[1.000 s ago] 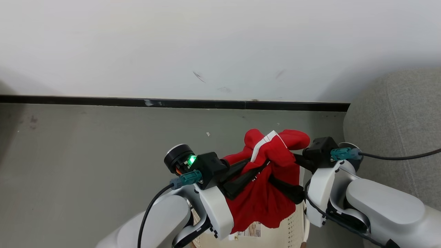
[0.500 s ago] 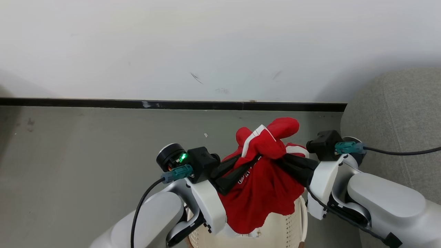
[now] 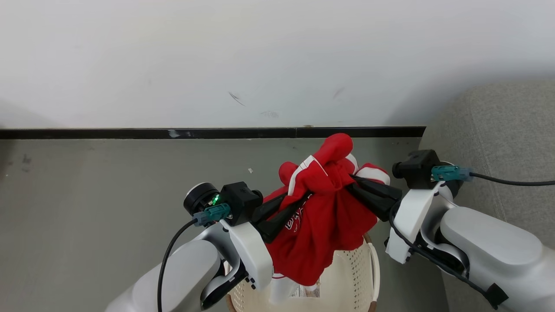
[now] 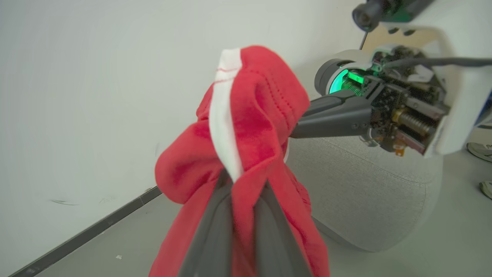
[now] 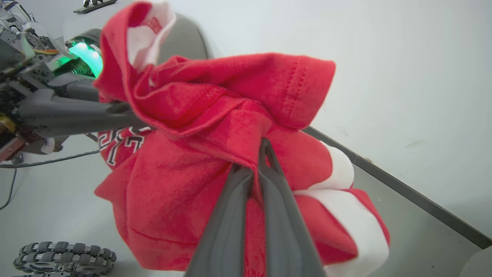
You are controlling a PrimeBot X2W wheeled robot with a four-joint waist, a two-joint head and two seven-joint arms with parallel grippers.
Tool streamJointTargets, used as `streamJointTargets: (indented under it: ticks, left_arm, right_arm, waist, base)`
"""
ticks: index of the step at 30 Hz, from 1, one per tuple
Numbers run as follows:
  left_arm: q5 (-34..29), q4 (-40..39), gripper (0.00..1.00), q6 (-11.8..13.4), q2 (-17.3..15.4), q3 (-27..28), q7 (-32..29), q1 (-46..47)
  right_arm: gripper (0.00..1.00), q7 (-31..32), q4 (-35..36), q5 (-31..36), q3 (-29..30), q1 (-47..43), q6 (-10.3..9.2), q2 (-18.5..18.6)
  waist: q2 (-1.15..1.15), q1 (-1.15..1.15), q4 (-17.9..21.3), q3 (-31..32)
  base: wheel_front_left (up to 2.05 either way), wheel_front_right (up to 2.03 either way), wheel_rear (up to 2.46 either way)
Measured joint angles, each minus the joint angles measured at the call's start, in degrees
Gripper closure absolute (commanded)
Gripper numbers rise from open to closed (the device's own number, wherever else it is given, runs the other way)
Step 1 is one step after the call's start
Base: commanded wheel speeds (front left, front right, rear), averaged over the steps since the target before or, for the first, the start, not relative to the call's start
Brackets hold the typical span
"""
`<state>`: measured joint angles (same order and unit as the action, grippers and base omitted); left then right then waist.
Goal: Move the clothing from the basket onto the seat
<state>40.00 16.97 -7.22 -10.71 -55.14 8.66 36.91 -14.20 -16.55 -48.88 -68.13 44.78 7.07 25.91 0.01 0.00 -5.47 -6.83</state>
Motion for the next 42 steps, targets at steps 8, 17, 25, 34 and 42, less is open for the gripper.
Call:
streamJointTargets:
  ticks: [8,17,25,34,42]
  left_arm:
    - [0.4,0.93,0.0,0.01,0.19,0.51,0.0,-0.02]
    - [0.86,1.79,0.0,0.51,0.03,1.07,0.37,-0.08]
    - [0.94,2.26,0.0,0.52,-0.21,1.66,1.02,-1.21]
    - [0.94,2.25,0.0,0.52,-0.2,1.71,2.09,-1.22]
    - [0.91,2.01,0.0,0.52,-0.13,1.55,2.59,-1.22]
  right_arm:
    - [1.0,0.0,1.35,0.08,3.38,-2.1,0.0,0.33]
    - [1.0,0.0,2.57,1.44,8.06,-4.73,0.0,1.23]
    - [1.0,-0.01,3.39,2.99,14.64,-7.53,0.0,2.69]
    - [1.0,-0.01,4.85,5.67,23.03,-11.72,0.0,4.78]
    - [1.0,-0.01,5.9,7.27,29.84,-15.12,0.0,5.52]
  waist:
    - [0.0,0.0,1.28,0.09]
    - [0.0,0.0,2.84,0.28]
    - [0.0,0.0,4.71,0.67]
    - [0.0,0.0,7.6,1.15]
    - [0.0,0.0,10.32,1.44]
  base:
    - [0.0,0.0,0.0]
    - [0.0,0.0,0.0]
    - [0.0,0.0,0.0]
    - [0.0,0.0,0.0]
    - [0.0,0.0,0.0]
